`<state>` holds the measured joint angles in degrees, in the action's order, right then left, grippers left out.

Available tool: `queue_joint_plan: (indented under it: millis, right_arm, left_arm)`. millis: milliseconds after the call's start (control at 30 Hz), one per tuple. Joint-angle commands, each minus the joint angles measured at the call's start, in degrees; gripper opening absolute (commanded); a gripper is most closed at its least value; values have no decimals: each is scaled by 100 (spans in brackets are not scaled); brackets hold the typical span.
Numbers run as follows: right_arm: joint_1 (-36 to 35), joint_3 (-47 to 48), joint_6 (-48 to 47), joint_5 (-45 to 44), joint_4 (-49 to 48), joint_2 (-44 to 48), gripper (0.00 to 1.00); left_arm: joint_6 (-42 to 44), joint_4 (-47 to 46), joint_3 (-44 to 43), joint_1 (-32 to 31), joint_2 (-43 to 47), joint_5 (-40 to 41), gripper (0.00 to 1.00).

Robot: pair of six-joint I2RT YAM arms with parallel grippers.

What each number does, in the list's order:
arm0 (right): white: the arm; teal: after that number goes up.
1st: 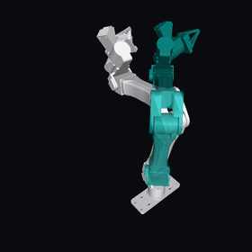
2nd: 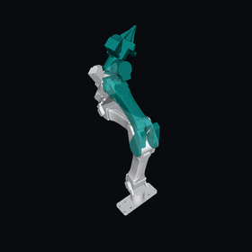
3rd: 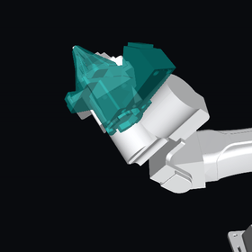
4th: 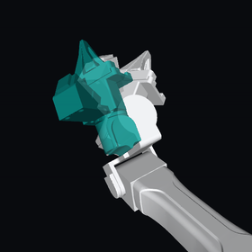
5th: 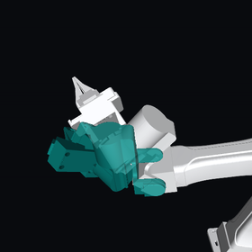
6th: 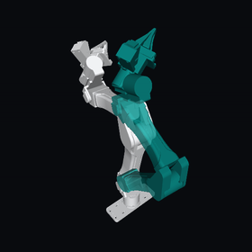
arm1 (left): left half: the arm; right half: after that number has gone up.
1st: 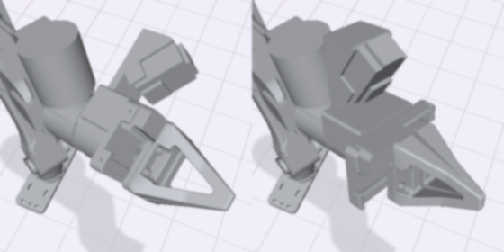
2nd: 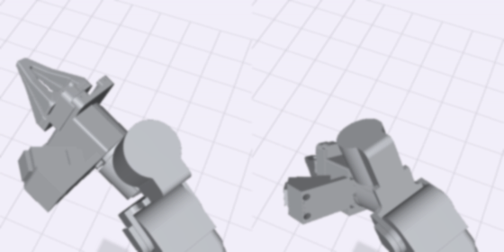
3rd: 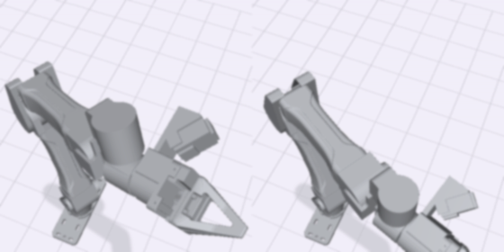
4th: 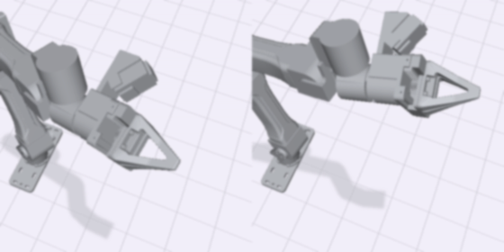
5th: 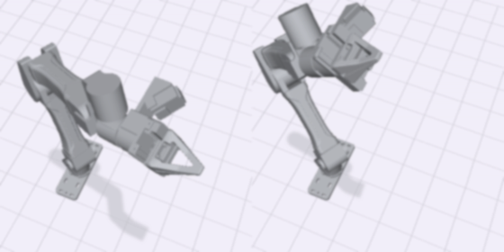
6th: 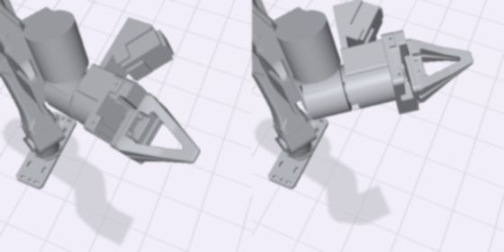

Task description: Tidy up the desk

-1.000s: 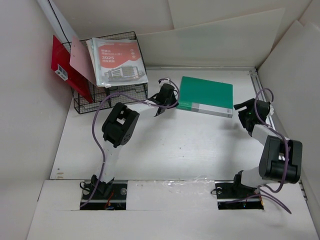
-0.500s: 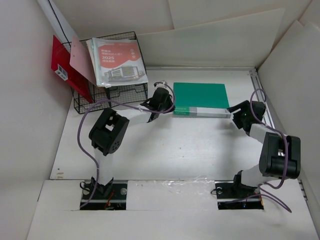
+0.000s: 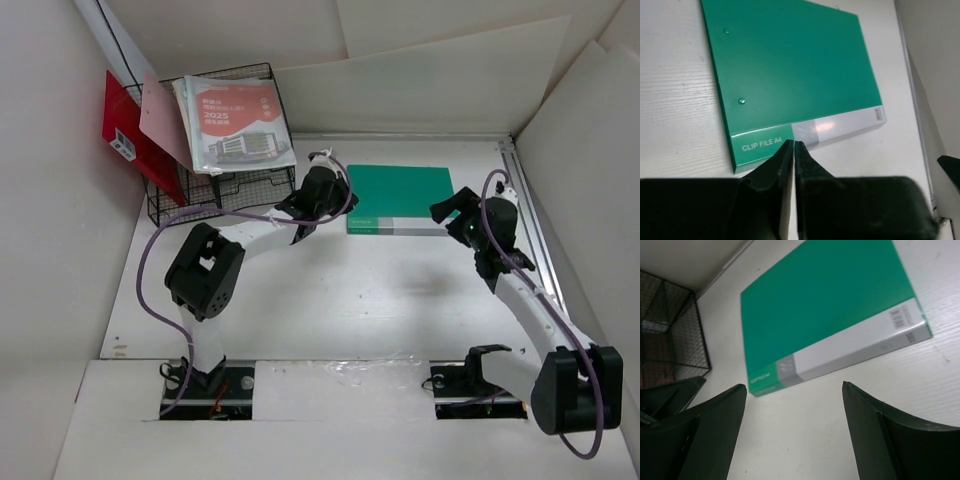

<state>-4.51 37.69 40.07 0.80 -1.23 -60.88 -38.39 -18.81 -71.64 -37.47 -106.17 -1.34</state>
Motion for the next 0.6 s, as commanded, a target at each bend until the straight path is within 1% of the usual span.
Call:
queue_joint_plan:
  millis: [0, 67, 133, 200, 500, 533, 567]
  right_arm:
    - [275, 71, -88, -213, 176, -230, 83]
    - [336, 124, -17, 59, 63, -468, 83]
    - [337, 195, -17, 61, 1, -529, 82]
    - [337, 195, -17, 61, 0, -591, 82]
    - [284, 10, -70, 237, -237, -653, 82]
    - [284, 10, -70, 237, -237, -653, 82]
    - [223, 10, -70, 237, -289, -653, 82]
  left_arm:
    - [69, 184, -166, -6, -333, 125, 6]
    - [121, 299, -219, -6, -465, 274, 18]
    - [121, 351, -324, -6, -641, 327, 28]
    - [121, 351, -325, -6, -747, 328, 30]
    - [69, 220, -325, -6, -1134, 152, 30]
    - [69, 141, -325, -6, -1134, -5, 26]
    - [69, 141, -325, -6, -1134, -6, 24]
